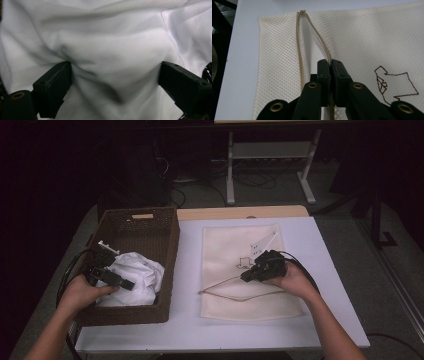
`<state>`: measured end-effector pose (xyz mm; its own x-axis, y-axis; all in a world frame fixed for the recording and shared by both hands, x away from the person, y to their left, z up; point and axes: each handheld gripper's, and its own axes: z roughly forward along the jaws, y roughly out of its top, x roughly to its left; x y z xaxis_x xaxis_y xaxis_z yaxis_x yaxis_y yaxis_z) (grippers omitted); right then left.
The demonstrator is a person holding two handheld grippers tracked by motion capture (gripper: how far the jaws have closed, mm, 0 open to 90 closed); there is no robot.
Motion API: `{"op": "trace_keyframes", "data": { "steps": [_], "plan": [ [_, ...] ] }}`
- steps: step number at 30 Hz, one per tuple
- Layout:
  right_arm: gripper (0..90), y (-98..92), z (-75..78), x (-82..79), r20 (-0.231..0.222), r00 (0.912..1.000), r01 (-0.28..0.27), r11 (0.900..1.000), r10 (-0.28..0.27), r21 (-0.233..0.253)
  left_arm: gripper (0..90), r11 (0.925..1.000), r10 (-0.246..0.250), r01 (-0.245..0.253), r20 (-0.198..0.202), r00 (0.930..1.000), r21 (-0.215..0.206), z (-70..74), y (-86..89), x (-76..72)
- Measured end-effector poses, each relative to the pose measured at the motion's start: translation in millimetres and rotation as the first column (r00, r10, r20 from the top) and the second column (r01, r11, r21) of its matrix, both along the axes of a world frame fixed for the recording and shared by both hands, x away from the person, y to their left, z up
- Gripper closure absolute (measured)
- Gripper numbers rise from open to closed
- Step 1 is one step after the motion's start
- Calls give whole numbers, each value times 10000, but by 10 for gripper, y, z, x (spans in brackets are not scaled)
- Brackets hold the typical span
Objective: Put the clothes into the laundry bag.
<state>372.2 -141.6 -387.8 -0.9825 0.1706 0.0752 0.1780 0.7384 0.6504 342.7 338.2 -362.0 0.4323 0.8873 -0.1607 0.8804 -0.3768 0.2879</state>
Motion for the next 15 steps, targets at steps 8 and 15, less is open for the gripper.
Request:
{"op": "trace_keyframes", "data": {
  "steps": [8, 15],
  "plan": [
    [842, 26, -16, 5, 7, 10000, 42, 10000, -42, 11, 148, 9958, -301, 387, -1027, 9943, 832, -142, -176, 113],
    [843, 8, 4, -6, 110, 9999, 33, 10000, -34, 59, 307, 9964, -112, 206, -1145, 9934, 817, -194, -123, 148]
  ]
}}
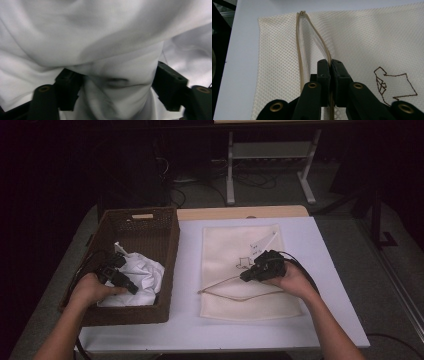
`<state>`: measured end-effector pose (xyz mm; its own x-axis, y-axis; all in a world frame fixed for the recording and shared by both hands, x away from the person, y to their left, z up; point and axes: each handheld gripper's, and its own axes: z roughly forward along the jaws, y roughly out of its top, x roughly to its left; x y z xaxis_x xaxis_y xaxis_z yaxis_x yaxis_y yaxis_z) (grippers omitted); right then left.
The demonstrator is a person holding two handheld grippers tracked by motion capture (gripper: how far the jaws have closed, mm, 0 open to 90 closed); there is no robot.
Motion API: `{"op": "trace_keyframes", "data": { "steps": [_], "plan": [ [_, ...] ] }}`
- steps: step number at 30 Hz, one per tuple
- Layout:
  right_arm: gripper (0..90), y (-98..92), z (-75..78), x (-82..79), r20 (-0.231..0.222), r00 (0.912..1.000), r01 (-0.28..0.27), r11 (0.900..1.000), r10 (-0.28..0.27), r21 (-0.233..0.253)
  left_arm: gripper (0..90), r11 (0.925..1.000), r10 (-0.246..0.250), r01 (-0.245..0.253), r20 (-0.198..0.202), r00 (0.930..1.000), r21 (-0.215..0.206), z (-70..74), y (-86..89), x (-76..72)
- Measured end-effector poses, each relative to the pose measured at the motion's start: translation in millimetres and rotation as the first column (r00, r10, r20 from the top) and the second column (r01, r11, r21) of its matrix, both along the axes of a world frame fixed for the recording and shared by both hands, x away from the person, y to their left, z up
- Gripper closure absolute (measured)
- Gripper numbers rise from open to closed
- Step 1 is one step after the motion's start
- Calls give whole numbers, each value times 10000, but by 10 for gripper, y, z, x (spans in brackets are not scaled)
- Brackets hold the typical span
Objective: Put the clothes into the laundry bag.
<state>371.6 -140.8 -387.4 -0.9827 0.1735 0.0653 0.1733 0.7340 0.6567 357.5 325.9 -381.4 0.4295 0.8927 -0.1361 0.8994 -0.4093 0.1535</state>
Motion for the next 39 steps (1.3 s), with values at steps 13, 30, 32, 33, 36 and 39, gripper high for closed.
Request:
{"op": "trace_keyframes", "data": {
  "steps": [13, 30, 32, 33, 36, 39],
  "plan": [
    [842, -4, -10, 2, -78, 10000, 33, 10000, -33, 14, 567, 9975, 285, -278, 96, 9995, -644, 10, 102, 19],
    [843, -30, 5, 63, -212, 9995, 212, 9998, -213, -70, 729, 9798, 402, -313, 412, 9983, -1977, 136, 216, -5],
    [843, -40, 26, 70, -161, 9995, 272, 9996, -272, -20, 733, 9737, 470, -356, 453, 9979, -2251, 162, 239, -15],
    [844, -47, 36, 72, -146, 9994, 300, 9995, -300, 7, 737, 9737, 470, -356, 453, 9979, -2251, 162, 239, -15],
    [846, -82, 54, 90, -171, 9990, 420, 9991, -418, 79, 745, 9576, 546, -361, 571, 9969, -2859, 202, 279, -35],
    [847, -113, 67, 109, -199, 9984, 540, 9984, -537, 158, 751, 9442, 631, -395, 618, 9961, -3270, 223, 301, -45]
  ]
}}
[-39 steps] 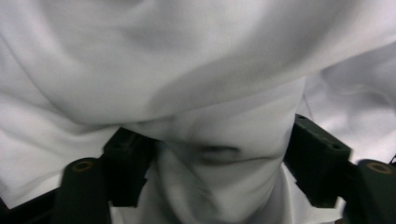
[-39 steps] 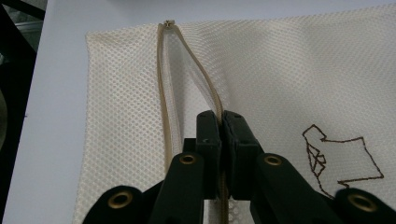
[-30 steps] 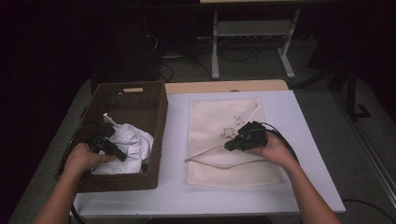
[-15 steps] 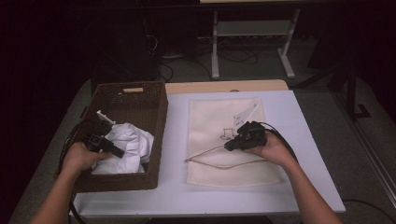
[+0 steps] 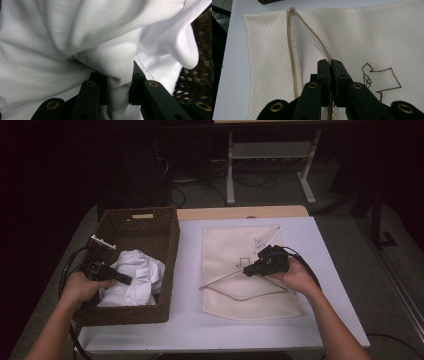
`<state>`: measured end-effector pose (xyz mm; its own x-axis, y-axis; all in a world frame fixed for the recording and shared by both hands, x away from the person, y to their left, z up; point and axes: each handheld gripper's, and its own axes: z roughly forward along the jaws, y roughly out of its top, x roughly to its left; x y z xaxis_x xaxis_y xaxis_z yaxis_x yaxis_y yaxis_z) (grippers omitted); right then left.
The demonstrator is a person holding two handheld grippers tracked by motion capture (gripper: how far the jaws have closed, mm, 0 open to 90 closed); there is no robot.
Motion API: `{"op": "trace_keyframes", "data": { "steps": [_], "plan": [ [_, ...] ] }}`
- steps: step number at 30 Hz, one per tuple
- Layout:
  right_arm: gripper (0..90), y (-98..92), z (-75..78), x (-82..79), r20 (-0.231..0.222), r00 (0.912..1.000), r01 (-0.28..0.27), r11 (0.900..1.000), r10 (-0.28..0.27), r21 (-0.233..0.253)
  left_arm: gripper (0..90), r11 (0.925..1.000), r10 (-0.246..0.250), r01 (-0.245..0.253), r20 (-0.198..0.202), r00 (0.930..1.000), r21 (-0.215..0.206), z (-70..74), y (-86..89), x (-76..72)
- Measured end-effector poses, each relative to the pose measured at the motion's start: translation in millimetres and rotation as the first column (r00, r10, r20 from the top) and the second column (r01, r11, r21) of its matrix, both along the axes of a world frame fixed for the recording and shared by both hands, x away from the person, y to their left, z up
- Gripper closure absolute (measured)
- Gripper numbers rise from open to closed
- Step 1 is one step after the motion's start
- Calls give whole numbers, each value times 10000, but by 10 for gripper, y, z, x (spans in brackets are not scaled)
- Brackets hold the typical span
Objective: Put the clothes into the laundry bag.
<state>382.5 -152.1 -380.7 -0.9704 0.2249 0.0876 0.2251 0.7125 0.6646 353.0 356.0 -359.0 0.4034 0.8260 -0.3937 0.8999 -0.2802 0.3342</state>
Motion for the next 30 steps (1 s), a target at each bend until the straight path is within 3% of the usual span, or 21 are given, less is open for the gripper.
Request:
{"op": "trace_keyframes", "data": {
  "steps": [4, 8, 10, 17, 23, 27, 30],
  "plan": [
    [848, -59, 78, 44, 36, 9998, 219, 9997, -219, 129, 768, 9929, 215, -204, 78, 9997, -1176, 42, 78, -12],
    [848, -68, 128, 52, 111, 9996, 251, 9996, -252, 100, 779, 9838, 426, -360, 337, 9985, -1756, 112, 132, -30],
    [848, -83, 149, 67, 163, 9994, 305, 9995, -307, 111, 784, 9756, 471, -342, 545, 9974, -2167, 176, 160, -48],
    [849, -116, 163, 100, 115, 9990, 434, 9989, -436, 152, 789, 9632, 410, -167, 852, 9955, -2683, 321, 166, -78],
    [849, -116, 204, 141, 165, 9985, 522, 9985, -525, 181, 797, 9490, 478, -26, 1356, 9896, -3152, 566, 173, -84],
    [850, -120, 212, 166, 155, 9982, 577, 9981, -581, 217, 798, 9476, 459, 108, 1695, 9845, -3193, 773, 149, -96],
    [851, -133, 208, 179, 144, 9981, 599, 9980, -602, 217, 799, 9448, 424, 193, 1804, 9827, -3270, 852, 129, -104]
  ]
}}
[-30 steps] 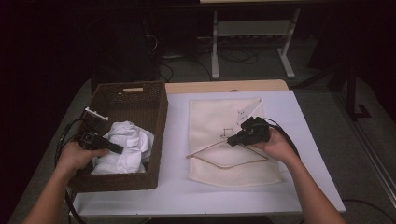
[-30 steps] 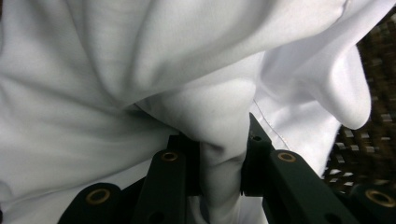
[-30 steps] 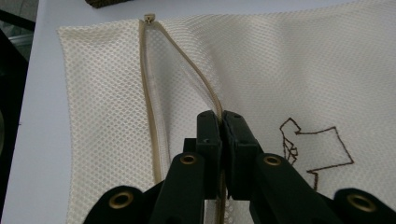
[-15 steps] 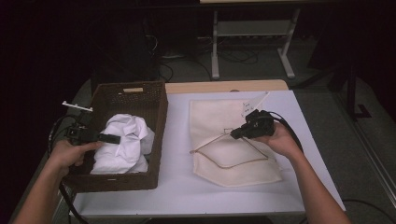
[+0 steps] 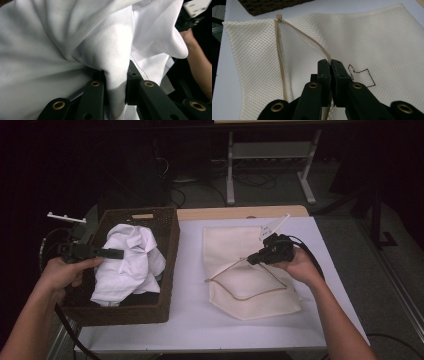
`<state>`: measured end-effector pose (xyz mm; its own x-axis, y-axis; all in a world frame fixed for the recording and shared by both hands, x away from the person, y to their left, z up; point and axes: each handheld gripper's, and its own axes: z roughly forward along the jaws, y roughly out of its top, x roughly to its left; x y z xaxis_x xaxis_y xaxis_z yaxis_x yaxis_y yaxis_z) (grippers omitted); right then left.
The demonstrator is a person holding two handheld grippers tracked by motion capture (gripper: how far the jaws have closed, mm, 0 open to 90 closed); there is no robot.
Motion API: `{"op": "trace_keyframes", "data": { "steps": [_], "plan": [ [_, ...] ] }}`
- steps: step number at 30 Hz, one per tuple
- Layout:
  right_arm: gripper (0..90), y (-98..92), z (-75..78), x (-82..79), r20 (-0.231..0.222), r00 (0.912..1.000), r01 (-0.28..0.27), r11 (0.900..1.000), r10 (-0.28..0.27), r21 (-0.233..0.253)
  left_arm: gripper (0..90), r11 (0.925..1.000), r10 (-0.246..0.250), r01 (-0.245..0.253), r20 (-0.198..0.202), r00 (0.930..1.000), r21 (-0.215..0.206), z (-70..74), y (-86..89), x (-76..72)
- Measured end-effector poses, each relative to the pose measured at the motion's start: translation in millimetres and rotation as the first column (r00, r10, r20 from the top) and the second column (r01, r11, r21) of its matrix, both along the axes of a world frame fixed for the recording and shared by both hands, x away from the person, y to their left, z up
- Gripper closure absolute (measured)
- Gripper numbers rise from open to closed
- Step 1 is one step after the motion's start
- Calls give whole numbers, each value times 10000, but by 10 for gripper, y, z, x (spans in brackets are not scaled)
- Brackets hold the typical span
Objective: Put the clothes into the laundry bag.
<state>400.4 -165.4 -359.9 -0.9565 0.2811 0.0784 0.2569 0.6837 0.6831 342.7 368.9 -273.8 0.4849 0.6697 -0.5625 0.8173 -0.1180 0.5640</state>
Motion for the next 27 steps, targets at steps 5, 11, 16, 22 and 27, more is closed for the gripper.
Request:
{"op": "trace_keyframes", "data": {
  "steps": [5, 11, 16, 22, 27],
  "plan": [
    [851, -56, 36, 45, -1, 9999, 170, 9997, -170, 172, 801, 9983, -289, 316, 546, 9981, -495, 266, -129, -17],
    [854, -55, 59, 76, 21, 9997, 248, 9996, -248, 165, 801, 9929, -1022, 1080, 1085, 9888, -493, 541, -438, -15],
    [855, -43, 89, 92, 63, 9997, 224, 9995, -225, 208, 801, 9870, -1455, 1533, 1354, 9800, -486, 691, -656, -8],
    [857, -36, 220, 114, 164, 9996, 227, 9995, -231, 219, 802, 9726, -2060, 2212, 1762, 9626, -712, 876, -966, -5],
    [857, -67, 233, 139, 143, 9995, 286, 9992, -290, 287, 801, 9523, -2661, 2895, 2021, 9425, -962, 971, -1272, -22]
  ]
}}
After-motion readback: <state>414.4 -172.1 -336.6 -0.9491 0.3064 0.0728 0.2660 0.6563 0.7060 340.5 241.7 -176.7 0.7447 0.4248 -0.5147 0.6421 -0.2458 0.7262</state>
